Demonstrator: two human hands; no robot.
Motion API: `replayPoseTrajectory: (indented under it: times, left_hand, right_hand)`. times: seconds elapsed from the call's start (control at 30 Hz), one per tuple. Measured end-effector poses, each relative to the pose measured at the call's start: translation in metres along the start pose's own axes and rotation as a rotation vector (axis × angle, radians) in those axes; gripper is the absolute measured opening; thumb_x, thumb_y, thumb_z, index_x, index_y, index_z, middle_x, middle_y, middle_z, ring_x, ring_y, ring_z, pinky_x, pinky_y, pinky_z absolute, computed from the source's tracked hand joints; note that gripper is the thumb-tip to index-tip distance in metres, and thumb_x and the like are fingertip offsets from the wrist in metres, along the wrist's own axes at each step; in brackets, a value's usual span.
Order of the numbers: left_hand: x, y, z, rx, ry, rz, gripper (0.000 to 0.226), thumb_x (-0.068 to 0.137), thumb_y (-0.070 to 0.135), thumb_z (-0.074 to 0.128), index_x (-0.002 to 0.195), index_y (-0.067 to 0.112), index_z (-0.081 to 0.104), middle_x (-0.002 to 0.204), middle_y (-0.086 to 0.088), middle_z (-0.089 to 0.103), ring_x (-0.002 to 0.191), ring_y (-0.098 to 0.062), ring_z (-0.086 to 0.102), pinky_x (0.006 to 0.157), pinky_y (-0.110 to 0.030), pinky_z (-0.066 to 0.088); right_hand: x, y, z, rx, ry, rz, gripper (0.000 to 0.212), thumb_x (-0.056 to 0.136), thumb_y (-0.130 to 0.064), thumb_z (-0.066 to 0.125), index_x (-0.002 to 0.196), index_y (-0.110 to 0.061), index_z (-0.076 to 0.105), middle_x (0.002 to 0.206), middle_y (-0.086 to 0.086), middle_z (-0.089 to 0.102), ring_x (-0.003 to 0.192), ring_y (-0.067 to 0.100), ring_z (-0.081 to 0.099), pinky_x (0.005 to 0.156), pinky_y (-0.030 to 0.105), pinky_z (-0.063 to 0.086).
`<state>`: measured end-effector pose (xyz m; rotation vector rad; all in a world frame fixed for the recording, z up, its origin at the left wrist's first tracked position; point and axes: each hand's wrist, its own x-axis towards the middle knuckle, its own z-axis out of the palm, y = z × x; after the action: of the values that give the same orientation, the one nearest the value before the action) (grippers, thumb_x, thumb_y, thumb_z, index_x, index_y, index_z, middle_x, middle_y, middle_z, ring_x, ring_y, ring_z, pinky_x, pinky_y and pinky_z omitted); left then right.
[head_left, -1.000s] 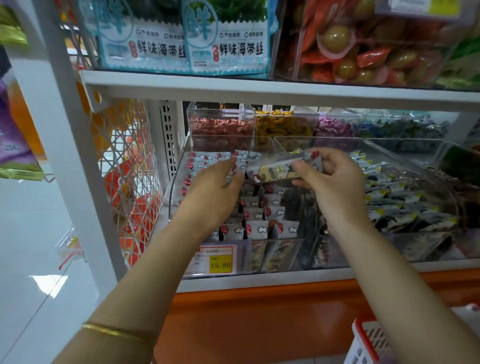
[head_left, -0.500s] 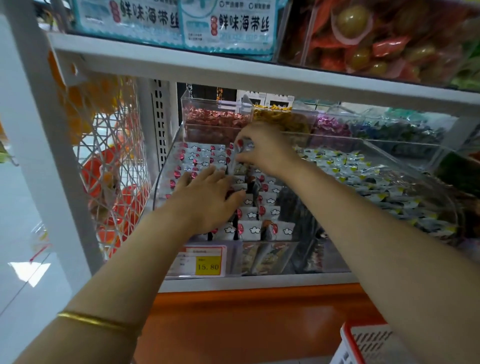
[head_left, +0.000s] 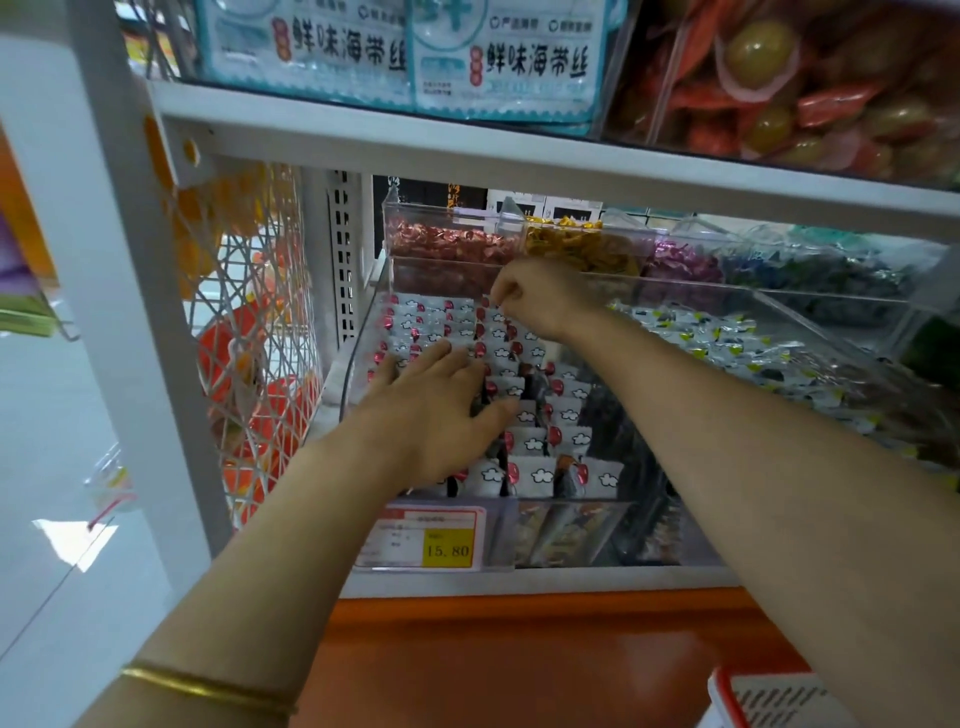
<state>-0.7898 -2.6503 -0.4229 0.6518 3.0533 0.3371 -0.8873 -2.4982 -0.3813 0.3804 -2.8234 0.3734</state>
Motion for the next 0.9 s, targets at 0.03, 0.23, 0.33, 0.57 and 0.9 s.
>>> replayPoseTrajectory:
  times: [0.03,0.23,0.33,0.57,0.9]
  left_hand:
    - [0.000,0.000,0.000,0.002,-0.002,0.002,0.072,0.090,0.062,0.014,0.150,0.024,0.013,0.159,0.005,0.001,0.144,-0.011,-0.009,0.114,-0.044,-0.009]
    - [-0.002,0.000,-0.001,-0.016,0.015,0.005,0.069,0.091,0.061,0.018,0.149,0.023,0.016,0.159,0.004,0.003,0.145,-0.012,-0.007,0.114,-0.046,-0.008]
    - [-0.004,0.001,-0.003,-0.071,0.038,-0.008,0.065,0.094,0.055,0.022,0.149,0.021,0.019,0.159,0.002,0.004,0.145,-0.013,-0.005,0.115,-0.043,-0.006]
    - [-0.020,0.010,-0.012,-0.349,0.365,0.025,0.043,0.101,0.019,0.034,0.142,0.008,0.034,0.152,-0.010,0.029,0.138,-0.022,0.026,0.106,-0.018,0.017]
    - [-0.057,0.024,-0.022,-0.848,0.376,-0.057,0.021,0.098,0.023,0.043,0.101,0.014,0.061,0.093,-0.010,0.067,0.088,-0.025,0.064,0.073,-0.036,0.053]
  right_hand:
    - [0.002,-0.001,0.003,-0.070,-0.020,-0.026,0.016,0.091,-0.017,0.057,0.105,-0.019,0.066,0.114,0.001,0.065,0.105,0.019,0.058,0.091,0.039,0.049]
    - [0.005,-0.008,0.013,-0.263,0.002,-0.058,0.006,0.085,-0.025,0.067,0.079,-0.022,0.065,0.098,-0.003,0.066,0.105,0.020,0.055,0.089,0.041,0.048]
    - [-0.002,-0.007,0.001,0.138,0.085,0.040,0.003,0.090,-0.015,0.059,0.088,-0.014,0.062,0.092,0.002,0.063,0.086,0.015,0.058,0.072,0.026,0.045]
    - [-0.082,-0.014,-0.025,0.580,0.557,0.143,0.003,0.091,-0.008,0.056,0.089,-0.009,0.055,0.082,-0.005,0.054,0.076,0.015,0.058,0.076,0.037,0.053]
    - [-0.171,-0.034,-0.027,1.303,0.521,0.278,0.011,0.092,-0.004,0.054,0.083,-0.007,0.060,0.075,0.003,0.061,0.060,0.008,0.065,0.060,0.023,0.056]
